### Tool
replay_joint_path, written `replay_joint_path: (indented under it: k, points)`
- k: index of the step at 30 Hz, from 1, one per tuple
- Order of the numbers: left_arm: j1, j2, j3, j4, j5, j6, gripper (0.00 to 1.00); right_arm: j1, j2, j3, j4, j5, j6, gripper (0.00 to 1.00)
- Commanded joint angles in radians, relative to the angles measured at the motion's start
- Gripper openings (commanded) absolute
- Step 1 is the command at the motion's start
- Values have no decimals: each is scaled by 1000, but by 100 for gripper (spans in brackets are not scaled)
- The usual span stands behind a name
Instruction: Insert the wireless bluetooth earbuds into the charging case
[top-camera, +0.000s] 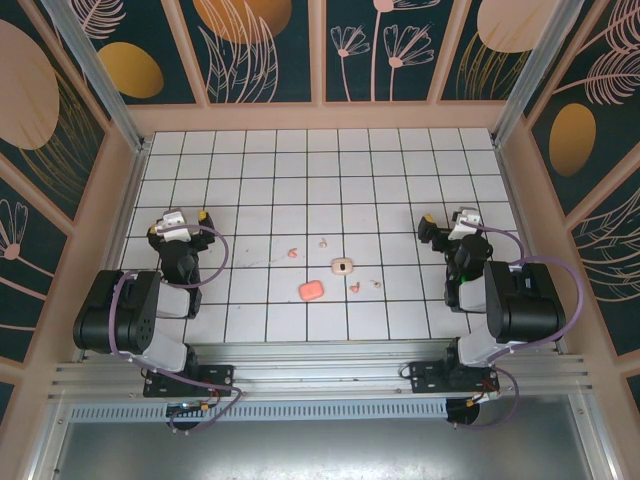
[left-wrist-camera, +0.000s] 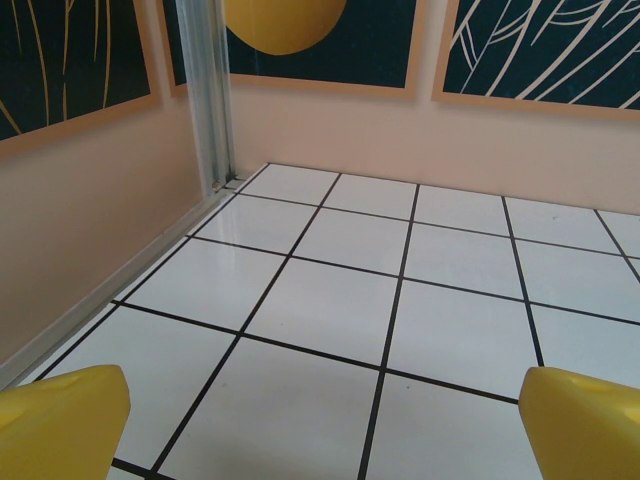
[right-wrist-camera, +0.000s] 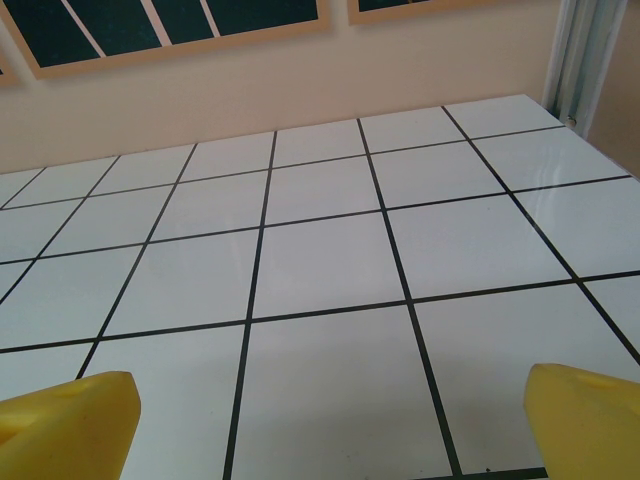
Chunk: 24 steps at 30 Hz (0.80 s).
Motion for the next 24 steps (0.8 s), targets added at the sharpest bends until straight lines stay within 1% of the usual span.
replay_joint_path:
  k: [1, 10, 13, 16, 19, 22, 24]
  points:
    - [5, -8, 4, 1, 7, -17, 99, 5, 3, 19, 8, 22, -3, 99]
    - [5, -10, 2, 4, 7, -16, 99, 4, 3, 18, 10, 21, -3, 99]
    - [5, -15, 4, 5, 21, -10, 99, 3, -26, 52, -65, 28, 0, 99]
    - [5, -56, 59, -129, 86, 15, 97, 5, -88, 102, -220, 15, -3, 99]
    - [4, -112, 164, -354, 106, 26, 93, 9, -190, 180, -456, -1, 18, 99]
    - [4, -160, 280, -575, 116, -4, 91, 25, -276, 327, -798, -6, 58, 99]
    - [4, -166, 404, -781, 138, -46, 89, 49, -302, 442, -1021, -9, 91, 99]
